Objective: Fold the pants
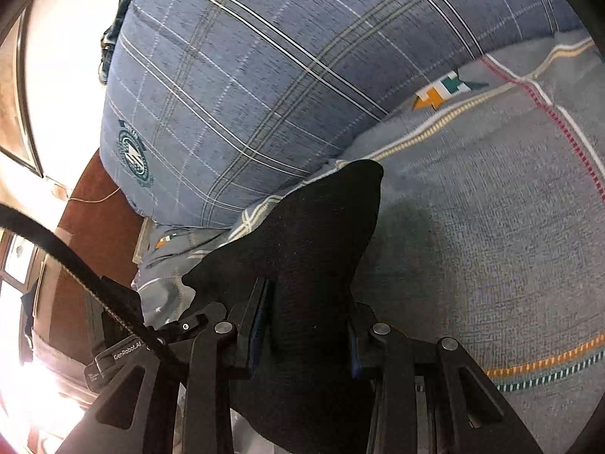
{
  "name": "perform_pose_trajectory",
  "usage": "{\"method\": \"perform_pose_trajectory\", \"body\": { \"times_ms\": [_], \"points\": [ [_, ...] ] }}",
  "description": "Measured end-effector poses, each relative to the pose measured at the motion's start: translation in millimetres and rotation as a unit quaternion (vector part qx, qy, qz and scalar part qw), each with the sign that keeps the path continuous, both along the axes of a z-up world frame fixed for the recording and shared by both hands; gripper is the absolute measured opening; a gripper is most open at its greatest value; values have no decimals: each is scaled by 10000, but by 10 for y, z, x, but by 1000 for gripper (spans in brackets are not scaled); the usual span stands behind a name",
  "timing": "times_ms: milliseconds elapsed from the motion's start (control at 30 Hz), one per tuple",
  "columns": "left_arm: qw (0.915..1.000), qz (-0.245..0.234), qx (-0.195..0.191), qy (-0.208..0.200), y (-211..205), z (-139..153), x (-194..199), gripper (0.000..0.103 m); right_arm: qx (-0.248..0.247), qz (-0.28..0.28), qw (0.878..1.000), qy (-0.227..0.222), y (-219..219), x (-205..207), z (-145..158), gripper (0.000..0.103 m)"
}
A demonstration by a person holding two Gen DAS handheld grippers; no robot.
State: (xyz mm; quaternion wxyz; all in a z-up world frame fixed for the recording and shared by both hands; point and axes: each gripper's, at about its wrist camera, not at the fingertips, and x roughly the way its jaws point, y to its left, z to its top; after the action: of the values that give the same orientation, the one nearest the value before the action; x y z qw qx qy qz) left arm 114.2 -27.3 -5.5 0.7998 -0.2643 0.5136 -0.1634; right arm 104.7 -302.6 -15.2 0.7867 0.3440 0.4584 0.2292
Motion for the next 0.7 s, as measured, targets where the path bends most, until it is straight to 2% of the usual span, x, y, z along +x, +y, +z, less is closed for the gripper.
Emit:
{"method": "perform_pose_trajectory", "body": {
  "times_ms": [100, 167, 233, 333, 400, 467, 567, 633, 700],
  "points": [
    [9999, 62, -38, 82, 28, -64, 24, 50, -23, -20, 10000, 46, -20, 11, -51, 39],
    [9997, 132, -59, 215, 73, -121, 15, 53, -155, -54, 9998, 116, -14, 30, -81, 49],
    [9993, 138, -187, 282, 122, -103, -39, 53, -401, -129, 9989, 190, -13, 32, -106, 55],
    [9996, 94, -233, 86, 218, 117, -193, 53, -580, -318, 9978, 72, -110, -63, -14, 56],
    [9991, 108, -366, -195, 284, 336, -277, 53, -706, -498, 9959, -270, -185, -151, 144, 57],
    [9973, 104, -607, -411, 308, 495, -270, 53, -616, -511, 9951, -574, -219, -180, 318, 61],
    [9943, 49, -910, -560, 193, 640, -140, 54, -173, -250, 9978, -593, -141, -44, 413, 69],
    [9948, -24, -810, -612, 53, 643, -29, 58, 49, -84, 9991, -409, -55, 81, 350, 69],
    [9980, 31, -519, -363, -63, 467, 150, 58, -5, -10, 9998, -200, 18, 196, 239, 69]
  ]
}}
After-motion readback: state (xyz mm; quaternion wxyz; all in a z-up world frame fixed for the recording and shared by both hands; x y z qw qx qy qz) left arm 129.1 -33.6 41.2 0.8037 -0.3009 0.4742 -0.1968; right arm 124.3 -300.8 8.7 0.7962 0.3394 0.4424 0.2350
